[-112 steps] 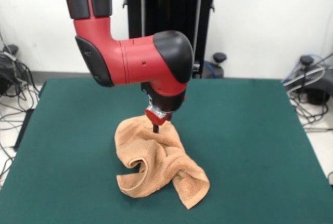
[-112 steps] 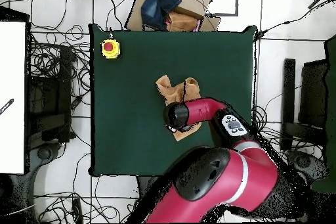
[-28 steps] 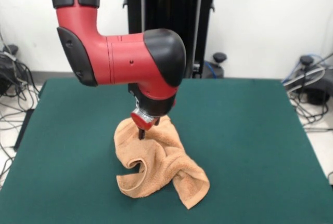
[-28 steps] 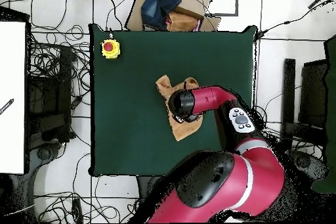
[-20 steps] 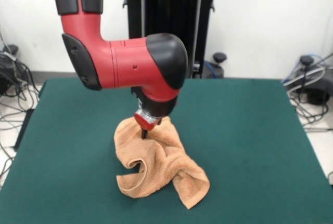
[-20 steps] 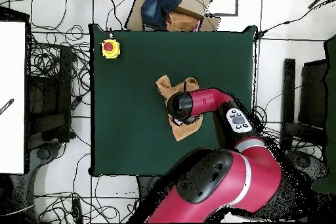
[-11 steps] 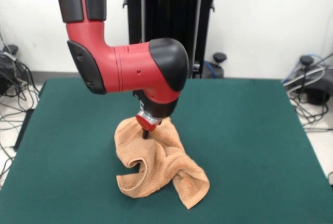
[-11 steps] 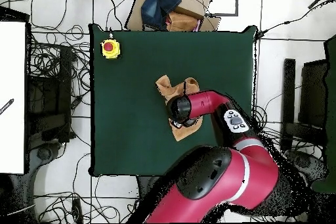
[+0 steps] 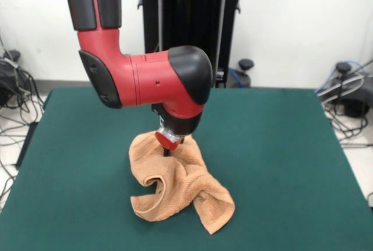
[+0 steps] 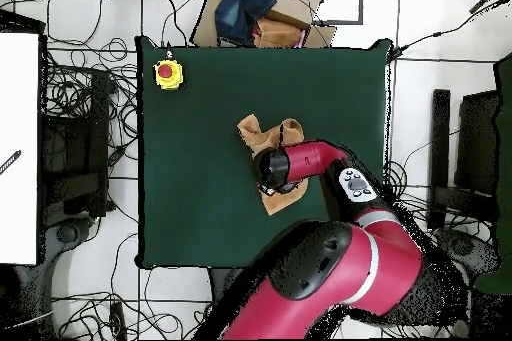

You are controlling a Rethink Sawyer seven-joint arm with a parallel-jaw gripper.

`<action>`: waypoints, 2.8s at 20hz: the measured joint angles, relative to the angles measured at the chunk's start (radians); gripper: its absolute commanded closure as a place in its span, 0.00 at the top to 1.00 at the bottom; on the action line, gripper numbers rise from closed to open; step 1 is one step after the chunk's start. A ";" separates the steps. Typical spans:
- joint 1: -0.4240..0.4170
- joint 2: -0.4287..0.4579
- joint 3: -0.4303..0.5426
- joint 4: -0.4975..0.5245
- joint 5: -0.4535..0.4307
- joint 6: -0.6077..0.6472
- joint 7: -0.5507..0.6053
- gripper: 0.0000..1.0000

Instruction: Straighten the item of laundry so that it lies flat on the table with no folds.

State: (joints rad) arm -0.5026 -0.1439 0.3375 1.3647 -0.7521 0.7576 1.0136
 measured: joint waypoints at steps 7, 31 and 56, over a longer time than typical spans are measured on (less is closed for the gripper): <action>0.000 0.009 0.000 -0.004 0.000 -0.004 0.000 1.00; 0.007 0.018 -0.005 -0.021 -0.012 -0.010 0.000 0.00; 0.029 0.014 -0.008 -0.034 -0.026 0.022 0.000 0.00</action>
State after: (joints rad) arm -0.4736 -0.1300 0.3293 1.3304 -0.7778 0.7801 1.0136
